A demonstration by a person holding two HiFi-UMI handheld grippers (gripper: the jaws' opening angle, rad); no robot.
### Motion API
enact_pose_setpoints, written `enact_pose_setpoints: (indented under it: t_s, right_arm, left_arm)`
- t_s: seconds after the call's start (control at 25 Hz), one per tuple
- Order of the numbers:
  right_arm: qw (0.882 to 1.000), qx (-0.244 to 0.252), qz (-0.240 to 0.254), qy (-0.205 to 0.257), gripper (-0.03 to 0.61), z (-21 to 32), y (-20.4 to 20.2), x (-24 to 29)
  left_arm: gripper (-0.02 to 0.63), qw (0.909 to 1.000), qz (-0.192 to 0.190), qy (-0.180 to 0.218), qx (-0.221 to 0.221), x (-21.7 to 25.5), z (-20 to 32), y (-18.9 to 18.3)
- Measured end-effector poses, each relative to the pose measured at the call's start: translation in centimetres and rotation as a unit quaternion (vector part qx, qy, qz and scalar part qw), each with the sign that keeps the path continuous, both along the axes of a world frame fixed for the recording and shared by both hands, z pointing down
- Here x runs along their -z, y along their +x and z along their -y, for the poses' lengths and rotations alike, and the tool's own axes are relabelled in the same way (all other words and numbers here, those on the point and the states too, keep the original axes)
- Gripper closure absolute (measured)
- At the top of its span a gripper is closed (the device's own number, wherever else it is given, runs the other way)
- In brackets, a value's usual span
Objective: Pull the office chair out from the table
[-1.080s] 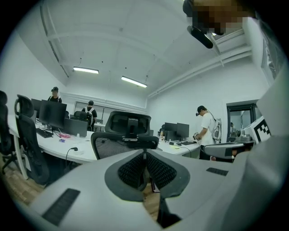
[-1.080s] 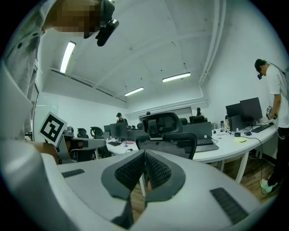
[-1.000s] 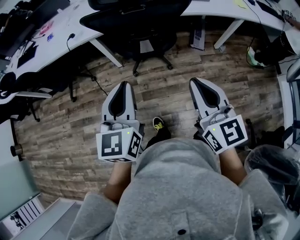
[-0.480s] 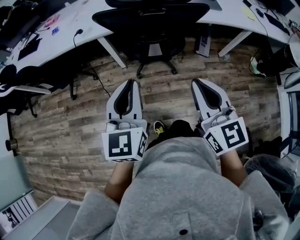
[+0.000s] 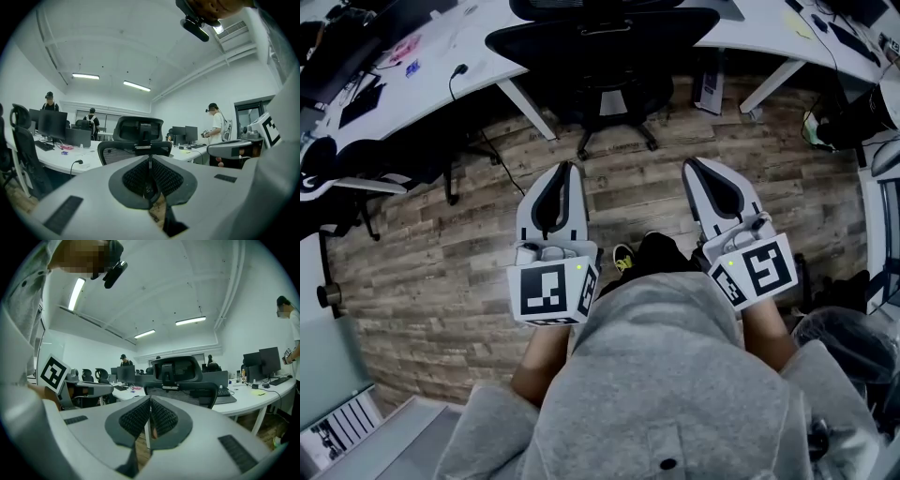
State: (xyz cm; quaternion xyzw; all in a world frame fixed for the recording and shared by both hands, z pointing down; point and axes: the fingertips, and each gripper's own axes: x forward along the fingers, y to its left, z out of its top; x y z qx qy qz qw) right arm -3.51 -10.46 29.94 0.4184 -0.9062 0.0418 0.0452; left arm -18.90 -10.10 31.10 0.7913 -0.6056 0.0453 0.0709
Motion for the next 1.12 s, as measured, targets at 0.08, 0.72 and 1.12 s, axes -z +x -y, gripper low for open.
enact_pose_setpoints:
  t_s: [0.08,0.72,1.12]
  right_arm:
    - [1.0,-0.004,-0.003,-0.003,0.549,0.0,0.5,-0.3]
    - [1.0,-0.028,0.003,-0.01,0.549,4.9,6.4,0.1]
    - [1.0,-0.024,0.02,-0.001,0.549,9.2,9.3,0.3]
  left_arm:
    - [0.584,1.0,0.001,-0.002,-0.005,-0.1,0.3,0.5]
    - [0.584,0.9997,0.014,-0.012,-0.017,0.5,4.9,4.7]
    - [0.584,0.9993,0.034,-0.009,0.006,1.2,8.0,6.0]
